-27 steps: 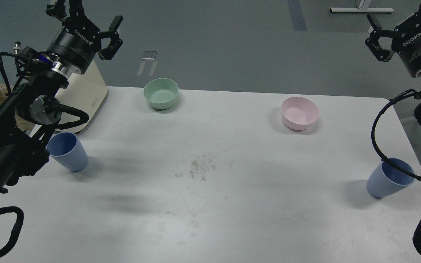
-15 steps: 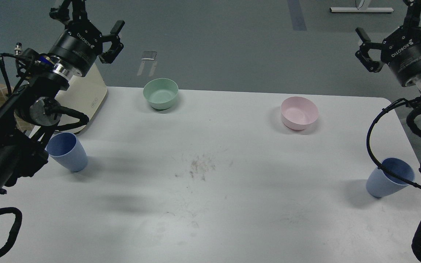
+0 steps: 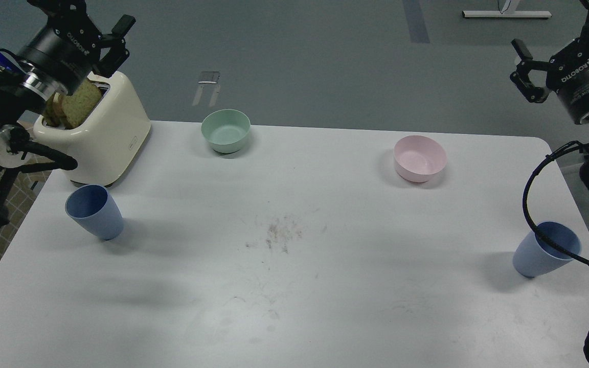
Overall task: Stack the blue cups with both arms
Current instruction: 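Move the left gripper down toward the blue cup near it, then close the left gripper around the blue cup's side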
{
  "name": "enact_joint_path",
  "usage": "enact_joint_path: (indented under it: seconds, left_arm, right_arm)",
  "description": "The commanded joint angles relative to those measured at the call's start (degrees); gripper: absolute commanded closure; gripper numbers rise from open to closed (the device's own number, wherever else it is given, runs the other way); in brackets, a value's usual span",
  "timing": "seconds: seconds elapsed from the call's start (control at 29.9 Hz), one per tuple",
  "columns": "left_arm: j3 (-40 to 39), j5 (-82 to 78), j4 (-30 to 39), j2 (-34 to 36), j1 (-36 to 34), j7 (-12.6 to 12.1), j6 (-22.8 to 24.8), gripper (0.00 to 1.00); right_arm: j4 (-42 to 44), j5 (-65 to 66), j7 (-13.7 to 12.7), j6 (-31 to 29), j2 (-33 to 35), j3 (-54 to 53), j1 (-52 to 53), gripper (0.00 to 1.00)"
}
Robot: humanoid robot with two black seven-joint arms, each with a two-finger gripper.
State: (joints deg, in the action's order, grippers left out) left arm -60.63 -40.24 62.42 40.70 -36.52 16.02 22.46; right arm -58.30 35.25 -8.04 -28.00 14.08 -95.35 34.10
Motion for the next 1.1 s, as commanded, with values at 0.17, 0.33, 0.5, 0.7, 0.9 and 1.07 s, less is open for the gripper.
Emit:
enact_joint_path:
  seconds: [0.17, 0.33, 0.5, 0.7, 0.9, 1.07]
  left_arm:
    - [0.1, -29.8, 15.6, 13.9, 10.2, 7.4, 0.1, 0.09]
    - [0.1, -44.0, 19.5, 18.9, 16.5, 8.2, -0.2, 0.13]
    - [1.1, -58.8, 18.6, 20.1, 19.6, 8.1, -0.3, 0.19]
    - [4.7, -68.7, 14.0, 19.7, 20.9, 8.1, -5.0, 0.22]
    - [9.1, -69.0, 5.1, 19.7, 20.8, 8.2, -9.0, 0.23]
    - [12.2, -69.0, 2.8, 19.8, 20.8, 8.8, -10.8, 0.27]
  right_arm:
    - [0.0, 0.0, 0.4, 0.0, 0.1, -1.3, -2.1, 0.00]
    - [0.1, 0.0, 1.6, 0.0, 0.3, -1.7, -2.6, 0.00]
    - [0.1, 0.0, 1.8, 0.0, 0.2, -1.8, -2.8, 0.00]
    - [0.1, 0.0, 1.8, 0.0, 0.2, -1.8, -3.0, 0.00]
    - [0.1, -0.1, 1.8, 0.0, 0.2, -1.8, -3.2, 0.00]
    - [0.3, -0.1, 2.7, 0.0, 0.1, -1.8, -3.3, 0.00]
